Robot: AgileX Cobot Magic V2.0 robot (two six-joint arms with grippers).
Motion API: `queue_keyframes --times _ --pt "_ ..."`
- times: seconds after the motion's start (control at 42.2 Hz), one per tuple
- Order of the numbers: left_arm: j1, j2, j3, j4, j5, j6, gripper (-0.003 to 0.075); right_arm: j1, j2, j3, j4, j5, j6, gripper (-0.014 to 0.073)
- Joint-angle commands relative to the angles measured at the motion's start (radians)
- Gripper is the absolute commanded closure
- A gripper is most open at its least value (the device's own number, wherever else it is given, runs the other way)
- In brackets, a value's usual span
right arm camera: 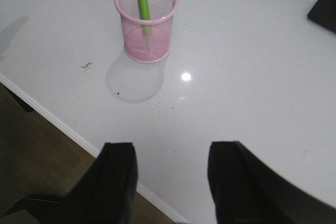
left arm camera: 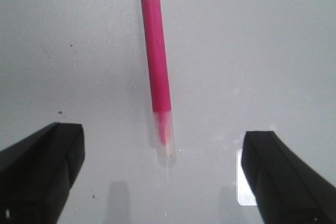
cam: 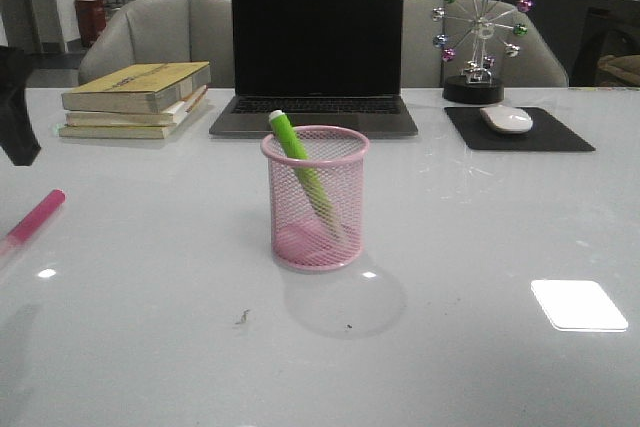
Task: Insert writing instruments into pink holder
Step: 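Grasp the pink marker with the left gripper and lift it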
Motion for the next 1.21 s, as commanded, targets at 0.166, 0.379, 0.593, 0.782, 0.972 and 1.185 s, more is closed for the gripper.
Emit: queue_keyframes --times 0.166,0.379,0.593,0.782,0.972,1.185 --pt "0.0 0.174 -0.2 -0.009 -0.036 -0.009 0.0067 0.002 -0.001 -0.027 -0.009 -0.063 -0.014 0.0158" --pt "0.0 0.276 -0.299 -0.007 -0.035 -0.009 0.0067 0.002 -0.001 -0.027 -0.009 -0.063 -0.014 0.0158" --pt "0.0 0.33 -0.337 -0.005 -0.044 -0.009 0.0067 0.002 -0.001 -0.027 -0.009 -0.063 -0.014 0.0158" --pt "0.0 0.353 -0.339 -0.005 -0.032 -0.009 0.0067 0.002 -0.001 -0.027 -0.009 -0.063 -0.014 0.0158" --pt "0.0 0.355 -0.341 -0.005 0.001 -0.009 0.0068 0.002 -0.001 -0.027 -0.009 -0.063 -0.014 0.0158" --pt "0.0 0.355 -0.343 -0.005 0.028 -0.009 0.0185 0.002 -0.001 -0.027 -0.009 -0.063 -0.014 0.0158"
